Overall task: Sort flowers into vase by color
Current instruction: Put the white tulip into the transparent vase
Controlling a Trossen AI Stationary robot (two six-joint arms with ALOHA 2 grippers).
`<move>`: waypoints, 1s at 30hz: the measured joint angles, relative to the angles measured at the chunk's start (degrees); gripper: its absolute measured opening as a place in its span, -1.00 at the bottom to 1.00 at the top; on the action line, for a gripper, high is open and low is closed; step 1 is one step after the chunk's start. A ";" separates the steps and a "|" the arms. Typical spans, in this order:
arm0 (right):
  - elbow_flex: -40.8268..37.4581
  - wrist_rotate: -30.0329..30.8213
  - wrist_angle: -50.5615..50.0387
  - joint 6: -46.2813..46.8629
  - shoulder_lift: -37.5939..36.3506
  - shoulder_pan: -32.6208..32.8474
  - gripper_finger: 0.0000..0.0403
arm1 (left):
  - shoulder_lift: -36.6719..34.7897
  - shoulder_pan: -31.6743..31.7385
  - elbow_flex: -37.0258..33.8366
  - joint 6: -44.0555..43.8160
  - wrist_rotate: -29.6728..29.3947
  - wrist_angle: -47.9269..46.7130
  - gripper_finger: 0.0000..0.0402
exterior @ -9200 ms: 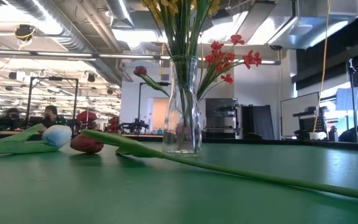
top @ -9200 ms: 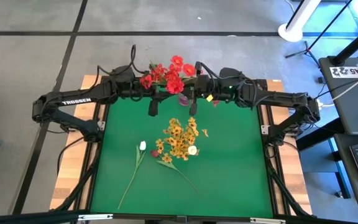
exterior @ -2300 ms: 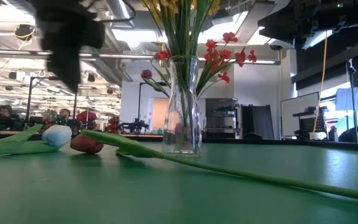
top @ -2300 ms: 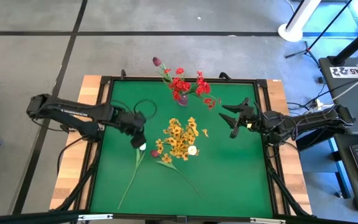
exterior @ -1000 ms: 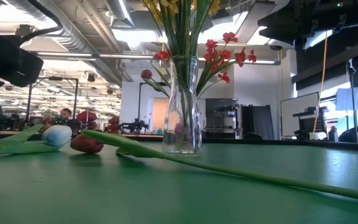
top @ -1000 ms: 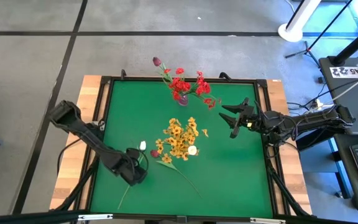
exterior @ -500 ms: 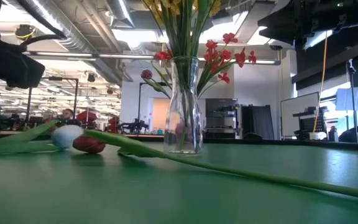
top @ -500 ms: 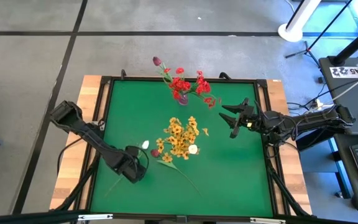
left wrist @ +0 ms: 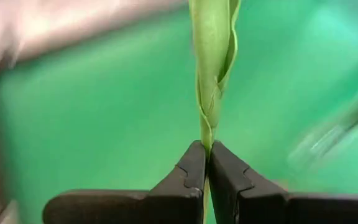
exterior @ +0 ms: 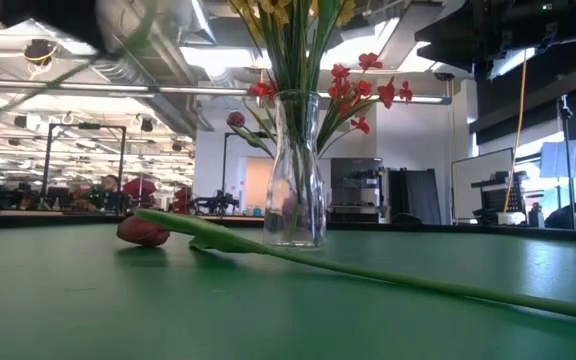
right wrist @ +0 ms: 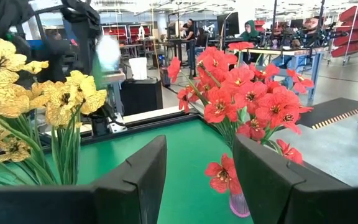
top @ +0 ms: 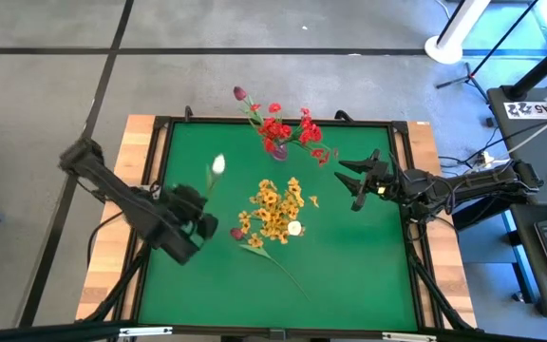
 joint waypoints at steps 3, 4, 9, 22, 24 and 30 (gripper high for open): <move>0.00 -0.01 0.53 0.04 0.00 0.00 -0.10 | -6.27 -2.54 0.00 9.60 -17.82 7.60 -0.99; 0.00 -0.01 0.77 0.03 0.01 0.00 -0.10 | -7.93 -3.36 0.00 13.80 -21.55 10.27 -0.99; 0.00 0.33 1.91 -0.15 0.00 0.00 -0.10 | -12.38 -5.68 0.00 32.24 -30.60 24.06 -1.00; 0.00 1.03 2.74 -0.24 0.00 0.00 -0.10 | -9.84 -2.66 0.00 91.71 -2.37 79.05 -1.00; 0.00 1.03 2.74 -0.22 0.00 0.00 -0.10 | -9.56 -2.69 0.00 101.73 -0.85 87.34 -1.00; 0.00 0.26 2.76 -0.22 0.00 0.00 -0.10 | -9.92 1.54 -3.04 116.24 10.45 100.82 -1.00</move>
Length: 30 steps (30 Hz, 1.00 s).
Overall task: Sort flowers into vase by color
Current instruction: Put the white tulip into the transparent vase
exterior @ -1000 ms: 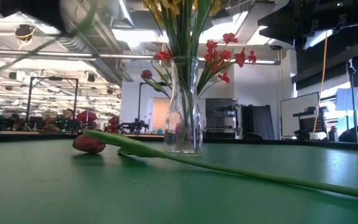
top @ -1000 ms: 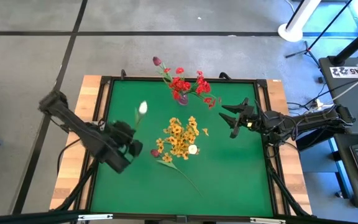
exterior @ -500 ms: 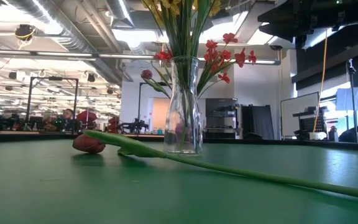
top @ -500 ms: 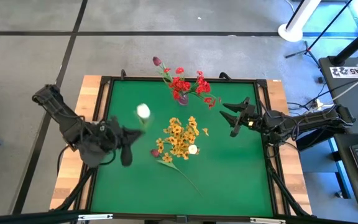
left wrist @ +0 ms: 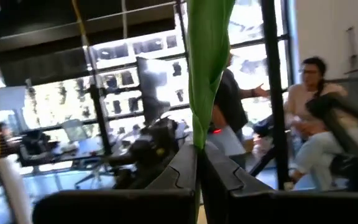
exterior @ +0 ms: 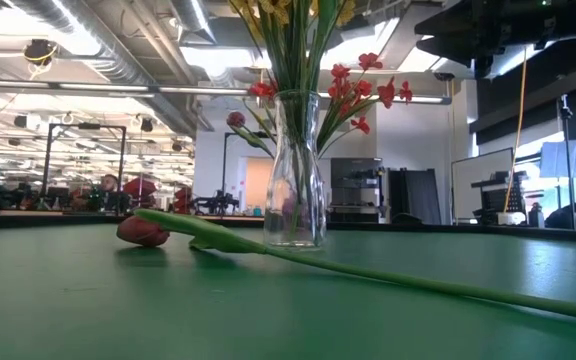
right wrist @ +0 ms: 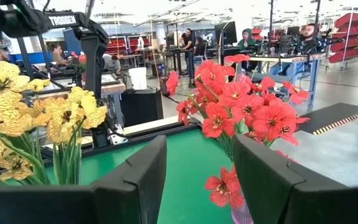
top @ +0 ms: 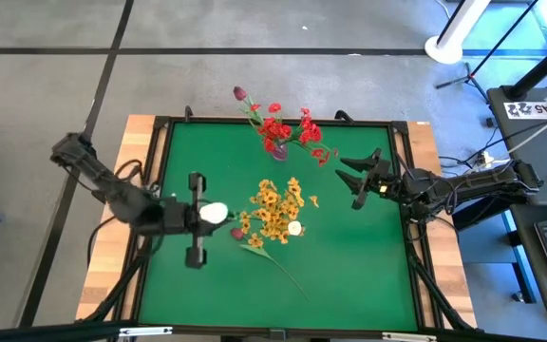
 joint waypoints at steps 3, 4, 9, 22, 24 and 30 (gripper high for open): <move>0.00 -0.17 -0.02 -0.01 0.00 0.00 -0.10 | -1.29 3.96 -4.21 -1.93 0.78 1.66 -1.00; 0.00 -0.17 -0.02 0.00 0.00 0.00 -0.10 | -1.95 5.15 -6.04 -3.58 1.27 2.33 -1.00; 0.00 -0.24 -0.15 0.00 0.00 0.00 -0.10 | -6.49 7.28 -14.22 -4.93 3.37 10.14 -1.00; 0.00 0.39 -0.45 -0.02 0.02 0.00 -0.10 | -23.59 8.57 -33.17 -6.68 6.01 21.97 -1.00; 0.00 0.77 -0.41 -0.02 0.02 0.00 -0.10 | -23.48 10.60 -37.43 -10.30 11.28 27.53 -1.00; 0.00 0.79 -0.08 -0.01 0.02 0.00 -0.10 | -18.03 16.21 -43.73 -17.19 21.81 43.10 -1.00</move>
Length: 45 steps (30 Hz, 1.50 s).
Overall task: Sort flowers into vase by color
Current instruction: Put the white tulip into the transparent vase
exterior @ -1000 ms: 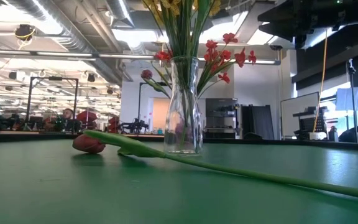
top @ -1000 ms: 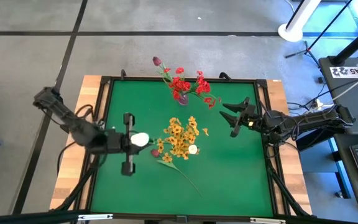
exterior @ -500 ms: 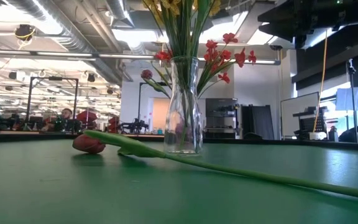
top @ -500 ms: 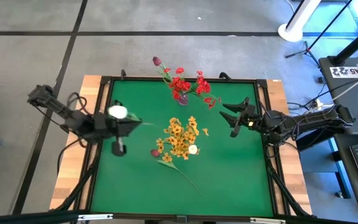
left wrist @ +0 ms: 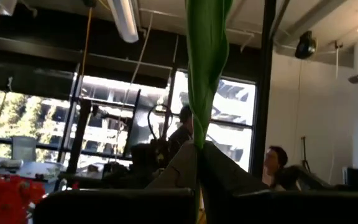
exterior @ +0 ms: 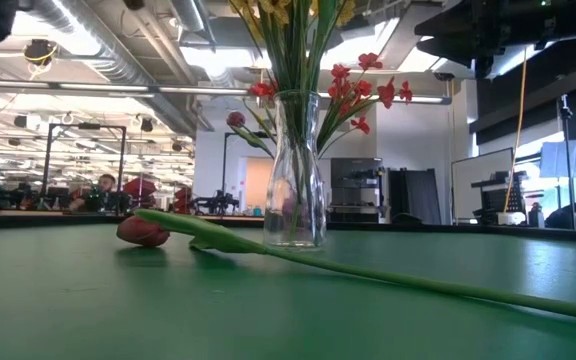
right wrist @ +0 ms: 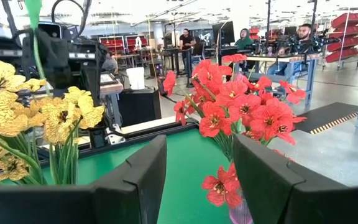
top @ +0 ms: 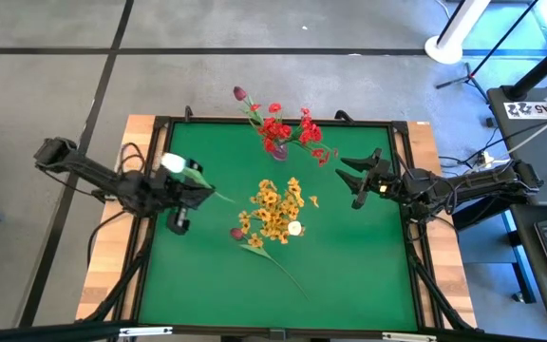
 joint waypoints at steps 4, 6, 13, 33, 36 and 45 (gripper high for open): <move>0.00 0.68 0.02 0.01 -0.02 0.00 -0.10 | 4.67 2.28 0.00 -1.65 2.49 4.43 -1.00; 0.00 1.04 0.04 0.01 -0.02 0.00 -0.10 | 7.41 3.20 0.02 -2.03 3.02 6.24 -1.00; 0.00 1.07 0.04 0.01 -0.02 0.01 -0.10 | 14.36 5.16 0.02 -3.19 4.25 13.52 -1.00; 0.00 0.95 -0.13 -0.14 -0.01 0.00 -0.10 | 25.63 7.27 1.29 -7.57 7.17 24.39 -1.00; 0.00 0.93 -0.13 -0.14 -0.02 0.00 -0.10 | 27.40 7.27 3.37 -7.55 7.17 24.31 -1.00; 0.00 -0.14 -0.65 -0.12 0.00 0.00 -0.10 | 32.56 9.06 7.39 -7.98 7.19 19.39 -1.00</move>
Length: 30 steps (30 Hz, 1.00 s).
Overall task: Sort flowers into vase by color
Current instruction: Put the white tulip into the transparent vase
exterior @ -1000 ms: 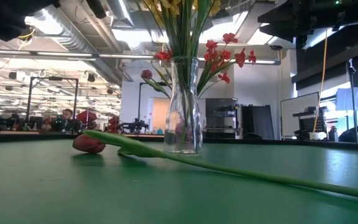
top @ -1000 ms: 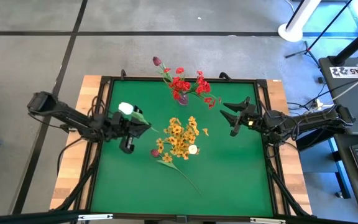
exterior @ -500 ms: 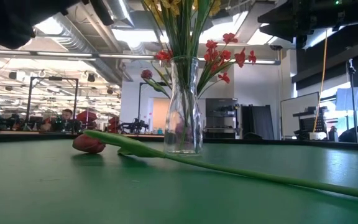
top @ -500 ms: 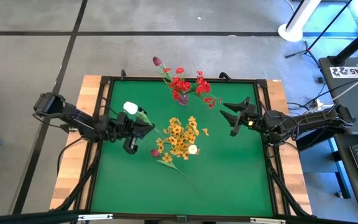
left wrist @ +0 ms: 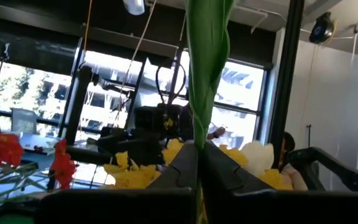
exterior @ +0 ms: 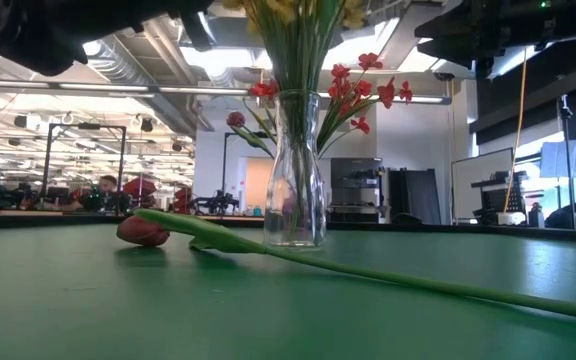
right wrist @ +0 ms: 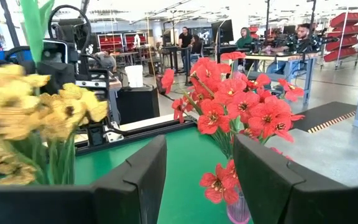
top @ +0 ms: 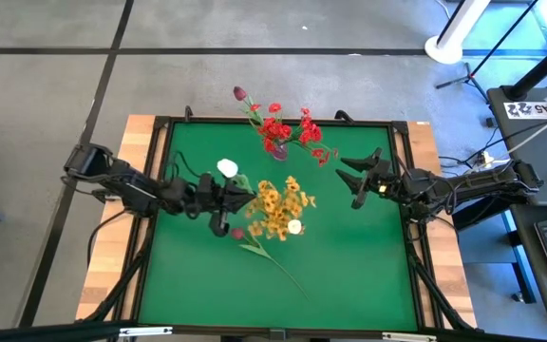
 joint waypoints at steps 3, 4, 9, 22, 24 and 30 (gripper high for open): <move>0.00 -0.45 -0.72 0.11 0.00 0.00 -0.10 | 0.92 -0.04 0.00 -0.02 -0.04 -0.06 -1.00; 0.00 -0.45 -0.95 0.20 0.00 0.00 -0.10 | 1.02 -0.05 0.00 -0.04 -0.04 -0.12 -1.00; 0.00 -0.47 -1.08 0.20 0.00 0.00 -0.10 | 1.31 -0.04 0.00 -0.18 -0.24 -2.46 -1.00; 0.00 -0.47 -0.87 0.16 0.00 0.00 -0.10 | 1.31 -0.04 0.00 -2.58 -0.26 -12.79 -1.00; 0.00 -0.47 -0.77 0.15 0.00 0.00 -0.10 | 1.31 -0.04 0.00 -2.70 -0.26 -14.19 -1.00; 0.00 -0.28 -0.70 0.11 -0.01 0.01 -0.10 | 1.28 -0.04 0.00 -4.19 0.04 -18.98 -1.00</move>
